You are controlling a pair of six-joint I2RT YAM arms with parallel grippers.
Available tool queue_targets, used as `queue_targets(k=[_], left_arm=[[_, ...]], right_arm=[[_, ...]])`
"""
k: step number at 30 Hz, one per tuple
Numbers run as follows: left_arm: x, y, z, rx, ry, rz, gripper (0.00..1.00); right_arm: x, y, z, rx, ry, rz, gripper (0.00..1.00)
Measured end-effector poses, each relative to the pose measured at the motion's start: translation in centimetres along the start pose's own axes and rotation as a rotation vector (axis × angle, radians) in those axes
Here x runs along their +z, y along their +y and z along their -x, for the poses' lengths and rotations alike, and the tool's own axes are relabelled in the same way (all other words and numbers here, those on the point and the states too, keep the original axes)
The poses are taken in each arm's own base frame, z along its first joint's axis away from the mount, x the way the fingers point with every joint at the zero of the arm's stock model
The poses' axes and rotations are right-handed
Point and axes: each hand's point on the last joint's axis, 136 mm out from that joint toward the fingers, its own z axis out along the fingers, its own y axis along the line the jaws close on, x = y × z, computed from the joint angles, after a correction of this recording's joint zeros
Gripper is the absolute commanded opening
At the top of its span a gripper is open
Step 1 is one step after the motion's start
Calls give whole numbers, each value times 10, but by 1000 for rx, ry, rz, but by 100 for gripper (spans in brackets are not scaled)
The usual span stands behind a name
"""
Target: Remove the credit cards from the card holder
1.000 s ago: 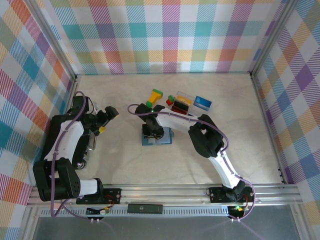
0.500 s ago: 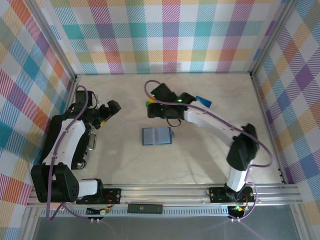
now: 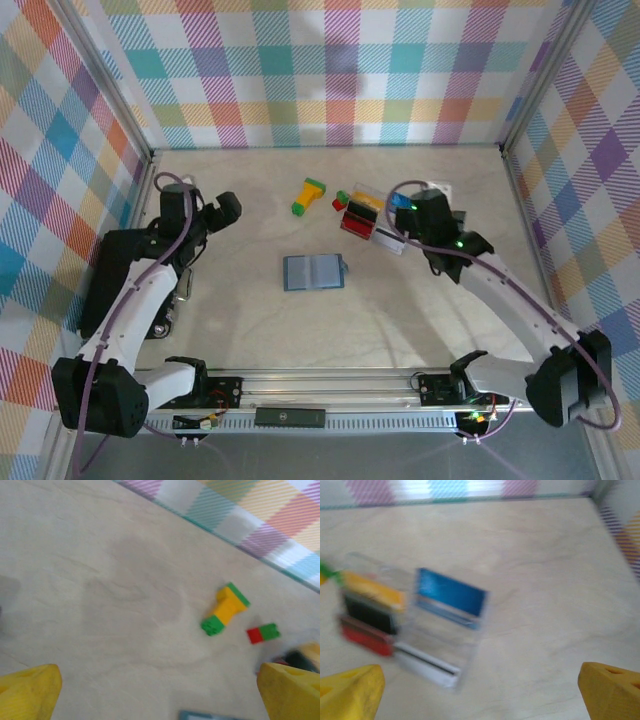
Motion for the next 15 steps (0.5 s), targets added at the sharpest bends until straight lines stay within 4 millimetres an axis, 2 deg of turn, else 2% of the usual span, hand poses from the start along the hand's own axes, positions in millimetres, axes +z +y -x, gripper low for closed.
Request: queue_targets(k=[4, 9, 12, 15], left_arm=[[17, 32, -19, 75, -48, 108, 100], [28, 57, -31, 156, -82, 203, 100], [35, 63, -30, 208, -105, 235, 100], [45, 70, -37, 262, -114, 253, 100]], right_arm=[[20, -47, -34, 35, -9, -106, 99], [44, -86, -85, 89, 37, -190, 99], [54, -98, -106, 123, 35, -183, 99], [61, -99, -119, 136, 15, -151, 99]])
